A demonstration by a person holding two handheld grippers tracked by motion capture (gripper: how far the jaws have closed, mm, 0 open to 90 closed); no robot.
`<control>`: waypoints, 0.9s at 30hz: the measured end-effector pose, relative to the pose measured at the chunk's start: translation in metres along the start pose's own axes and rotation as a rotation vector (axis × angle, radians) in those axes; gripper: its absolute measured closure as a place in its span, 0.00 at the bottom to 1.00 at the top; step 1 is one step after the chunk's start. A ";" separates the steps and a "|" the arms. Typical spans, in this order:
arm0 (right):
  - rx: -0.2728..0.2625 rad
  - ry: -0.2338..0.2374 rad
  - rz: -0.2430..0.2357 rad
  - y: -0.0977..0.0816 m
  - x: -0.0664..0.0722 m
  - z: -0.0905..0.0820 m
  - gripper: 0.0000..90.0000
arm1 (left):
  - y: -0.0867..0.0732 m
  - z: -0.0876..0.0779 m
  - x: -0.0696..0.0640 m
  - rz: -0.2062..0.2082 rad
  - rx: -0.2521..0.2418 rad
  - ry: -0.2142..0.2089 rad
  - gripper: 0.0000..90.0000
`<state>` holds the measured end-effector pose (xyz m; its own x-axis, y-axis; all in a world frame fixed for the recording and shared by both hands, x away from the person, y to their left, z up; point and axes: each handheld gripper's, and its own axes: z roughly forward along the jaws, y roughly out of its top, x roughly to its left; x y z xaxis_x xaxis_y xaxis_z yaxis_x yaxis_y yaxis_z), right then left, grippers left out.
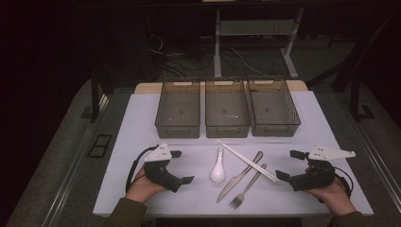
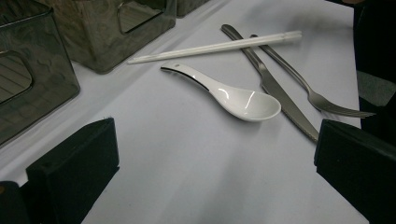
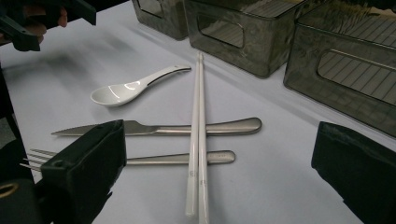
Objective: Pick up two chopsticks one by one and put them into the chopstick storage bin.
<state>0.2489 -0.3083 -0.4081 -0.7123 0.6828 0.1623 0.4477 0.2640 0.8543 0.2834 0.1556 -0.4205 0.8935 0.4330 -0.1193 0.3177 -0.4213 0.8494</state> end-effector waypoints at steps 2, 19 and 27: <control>-0.001 -0.001 0.001 0.001 0.000 0.000 0.04 | 0.000 0.000 0.000 0.000 0.000 0.000 0.00; 0.021 0.005 0.011 0.013 0.003 0.003 0.04 | 0.000 -0.001 -0.004 -0.003 -0.004 -0.022 0.00; 0.025 0.002 0.008 0.022 0.002 0.010 0.04 | 0.000 -0.002 -0.004 0.000 -0.005 -0.018 0.00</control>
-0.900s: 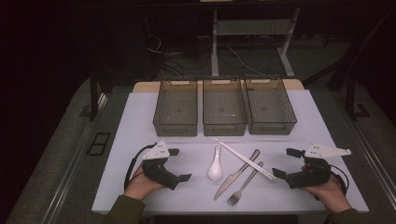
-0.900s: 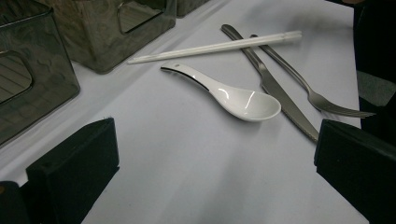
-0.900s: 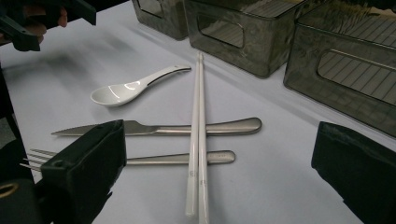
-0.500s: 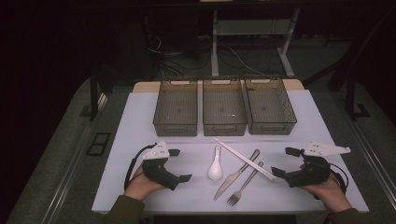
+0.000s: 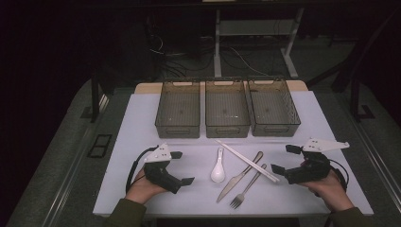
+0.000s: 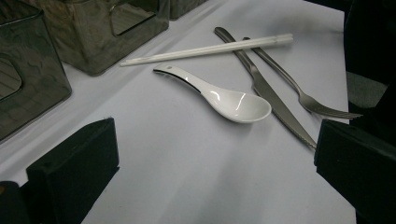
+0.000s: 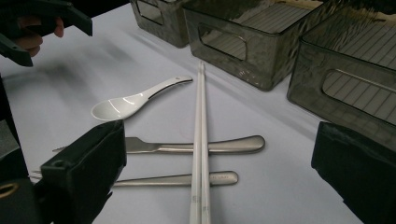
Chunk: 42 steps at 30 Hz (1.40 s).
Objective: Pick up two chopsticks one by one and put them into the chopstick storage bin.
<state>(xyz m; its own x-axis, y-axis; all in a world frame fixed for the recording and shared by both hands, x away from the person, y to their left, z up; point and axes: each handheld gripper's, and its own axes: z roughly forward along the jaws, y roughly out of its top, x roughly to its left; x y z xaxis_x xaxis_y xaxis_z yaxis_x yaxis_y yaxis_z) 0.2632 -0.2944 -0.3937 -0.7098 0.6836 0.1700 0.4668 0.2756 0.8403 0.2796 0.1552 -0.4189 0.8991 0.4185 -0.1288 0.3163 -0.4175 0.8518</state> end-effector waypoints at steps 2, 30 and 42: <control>0.002 0.000 -0.006 0.002 0.000 0.002 0.04 | 0.000 0.000 0.000 0.001 0.000 0.001 0.00; 0.059 0.013 -0.017 0.023 -0.001 0.026 0.04 | 0.001 0.001 -0.001 0.002 0.002 0.001 0.00; 0.135 0.015 -0.027 0.031 -0.002 0.047 0.14 | 0.001 0.002 -0.001 0.000 0.006 -0.001 0.00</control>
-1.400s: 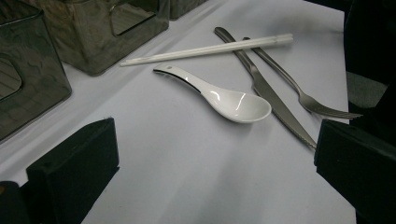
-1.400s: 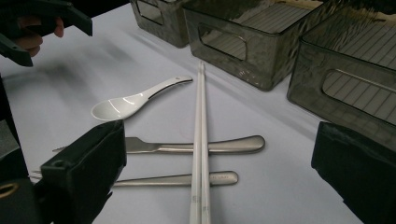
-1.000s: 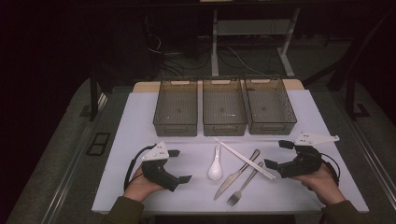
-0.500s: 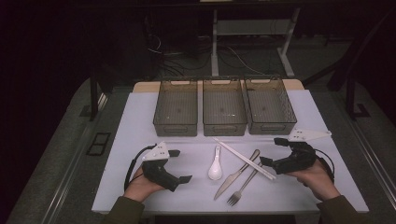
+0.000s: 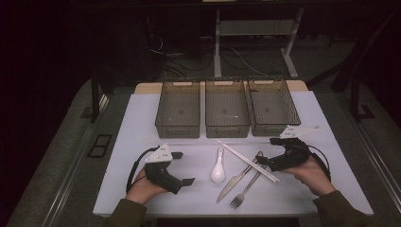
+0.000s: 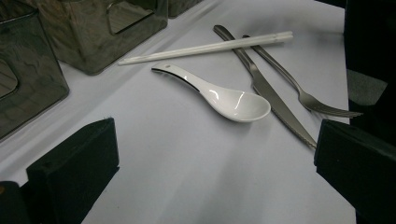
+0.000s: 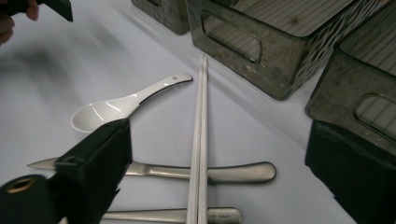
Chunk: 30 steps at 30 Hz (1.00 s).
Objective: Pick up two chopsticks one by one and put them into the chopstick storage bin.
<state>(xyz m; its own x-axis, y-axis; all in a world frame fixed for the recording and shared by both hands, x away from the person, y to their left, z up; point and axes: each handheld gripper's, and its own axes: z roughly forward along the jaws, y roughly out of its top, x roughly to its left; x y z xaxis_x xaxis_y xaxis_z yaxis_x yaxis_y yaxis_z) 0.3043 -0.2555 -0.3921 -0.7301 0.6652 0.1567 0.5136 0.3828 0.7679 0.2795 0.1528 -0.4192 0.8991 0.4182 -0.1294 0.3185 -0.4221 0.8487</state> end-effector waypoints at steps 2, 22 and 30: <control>0.019 0.002 -0.003 0.001 -0.001 0.004 0.17 | 0.000 0.000 0.000 0.003 0.002 0.000 0.00; 0.181 0.010 -0.030 -0.007 -0.001 0.022 0.69 | 0.000 0.001 -0.001 0.011 0.014 0.000 0.00; 0.219 0.016 -0.032 -0.011 0.000 0.025 0.78 | 0.000 0.001 -0.001 0.011 0.015 -0.001 0.00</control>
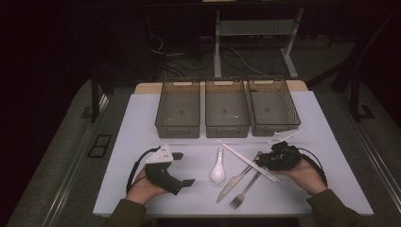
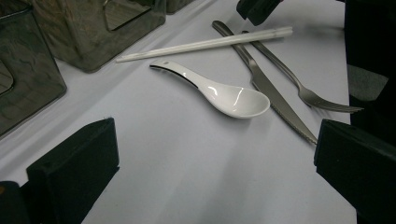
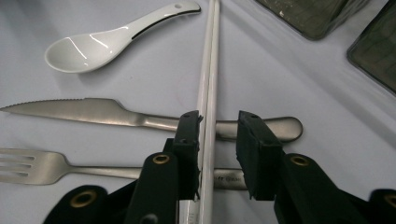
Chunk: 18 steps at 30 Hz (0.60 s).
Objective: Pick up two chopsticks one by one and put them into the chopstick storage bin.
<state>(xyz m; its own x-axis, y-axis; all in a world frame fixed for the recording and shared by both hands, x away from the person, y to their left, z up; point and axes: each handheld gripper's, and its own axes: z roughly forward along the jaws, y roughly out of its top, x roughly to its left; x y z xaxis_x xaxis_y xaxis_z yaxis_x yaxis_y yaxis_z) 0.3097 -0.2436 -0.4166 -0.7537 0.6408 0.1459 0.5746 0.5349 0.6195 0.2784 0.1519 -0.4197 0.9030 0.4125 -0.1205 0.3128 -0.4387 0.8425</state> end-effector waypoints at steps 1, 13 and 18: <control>0.004 0.001 0.001 0.000 0.000 0.001 0.79 | 0.000 0.000 0.000 0.000 0.000 0.000 0.00; 0.048 -0.004 -0.013 -0.002 0.002 0.008 0.84 | 0.000 0.000 0.000 0.003 0.001 -0.002 0.00; 0.057 -0.010 -0.014 -0.002 0.001 0.009 0.85 | 0.000 0.001 0.000 0.001 -0.002 -0.001 0.00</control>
<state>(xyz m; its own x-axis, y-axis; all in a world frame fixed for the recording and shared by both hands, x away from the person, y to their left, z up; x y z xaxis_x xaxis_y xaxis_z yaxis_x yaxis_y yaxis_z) 0.3102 -0.2390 -0.4246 -0.7586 0.6386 0.1297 0.5817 0.5739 0.5765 0.2783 0.1513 -0.4200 0.9038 0.4108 -0.1201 0.3111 -0.4380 0.8434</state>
